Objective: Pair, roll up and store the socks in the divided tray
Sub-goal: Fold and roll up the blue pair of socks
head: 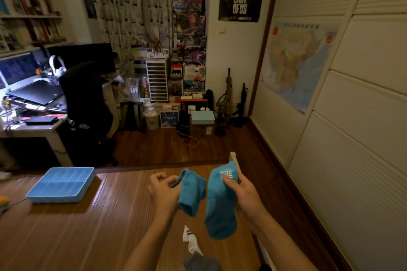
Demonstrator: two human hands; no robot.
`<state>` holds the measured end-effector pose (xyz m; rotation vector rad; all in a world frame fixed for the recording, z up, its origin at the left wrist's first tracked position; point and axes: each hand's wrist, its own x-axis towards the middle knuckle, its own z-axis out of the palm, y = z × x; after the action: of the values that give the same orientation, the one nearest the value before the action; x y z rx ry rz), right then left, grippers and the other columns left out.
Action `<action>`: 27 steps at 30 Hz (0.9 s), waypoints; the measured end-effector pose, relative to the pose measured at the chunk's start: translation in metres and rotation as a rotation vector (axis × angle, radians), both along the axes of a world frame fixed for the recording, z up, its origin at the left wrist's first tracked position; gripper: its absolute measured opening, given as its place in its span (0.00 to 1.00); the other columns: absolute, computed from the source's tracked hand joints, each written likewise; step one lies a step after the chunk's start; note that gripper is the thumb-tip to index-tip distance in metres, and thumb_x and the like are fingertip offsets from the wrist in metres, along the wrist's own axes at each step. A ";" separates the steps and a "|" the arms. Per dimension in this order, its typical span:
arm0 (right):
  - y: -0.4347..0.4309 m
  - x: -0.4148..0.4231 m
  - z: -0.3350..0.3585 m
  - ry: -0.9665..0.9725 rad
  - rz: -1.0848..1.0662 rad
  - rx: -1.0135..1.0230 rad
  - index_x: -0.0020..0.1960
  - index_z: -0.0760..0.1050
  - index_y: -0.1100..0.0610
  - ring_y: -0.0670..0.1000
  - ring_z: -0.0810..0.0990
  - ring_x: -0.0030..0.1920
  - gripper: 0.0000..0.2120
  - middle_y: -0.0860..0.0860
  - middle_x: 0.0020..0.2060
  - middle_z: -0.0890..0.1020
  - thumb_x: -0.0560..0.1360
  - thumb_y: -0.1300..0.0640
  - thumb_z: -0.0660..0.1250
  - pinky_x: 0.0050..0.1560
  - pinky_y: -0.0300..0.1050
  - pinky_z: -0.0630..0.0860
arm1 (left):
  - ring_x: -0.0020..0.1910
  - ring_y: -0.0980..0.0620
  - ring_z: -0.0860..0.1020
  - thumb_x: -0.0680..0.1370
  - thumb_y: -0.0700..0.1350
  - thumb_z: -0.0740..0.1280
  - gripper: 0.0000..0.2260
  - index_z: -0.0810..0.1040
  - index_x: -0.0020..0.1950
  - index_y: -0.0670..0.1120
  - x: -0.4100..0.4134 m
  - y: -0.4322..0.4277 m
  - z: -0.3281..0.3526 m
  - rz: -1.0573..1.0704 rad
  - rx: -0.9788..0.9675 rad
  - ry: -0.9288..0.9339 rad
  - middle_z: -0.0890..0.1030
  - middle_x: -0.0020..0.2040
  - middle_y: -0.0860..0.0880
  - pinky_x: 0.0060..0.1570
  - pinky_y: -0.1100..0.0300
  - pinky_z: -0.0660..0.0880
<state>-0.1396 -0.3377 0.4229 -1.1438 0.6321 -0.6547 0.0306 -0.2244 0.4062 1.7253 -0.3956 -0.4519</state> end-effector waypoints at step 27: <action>0.004 -0.013 -0.007 0.156 -0.111 -0.142 0.60 0.76 0.52 0.51 0.87 0.51 0.14 0.52 0.52 0.87 0.76 0.61 0.73 0.54 0.55 0.83 | 0.53 0.52 0.83 0.74 0.48 0.78 0.15 0.78 0.58 0.53 -0.031 -0.013 -0.010 -0.403 -0.129 -0.144 0.83 0.54 0.52 0.46 0.60 0.82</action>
<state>-0.1530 -0.3334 0.4160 -1.3076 0.7962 -0.7185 -0.0005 -0.2373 0.3965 1.5567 -0.8666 -0.5788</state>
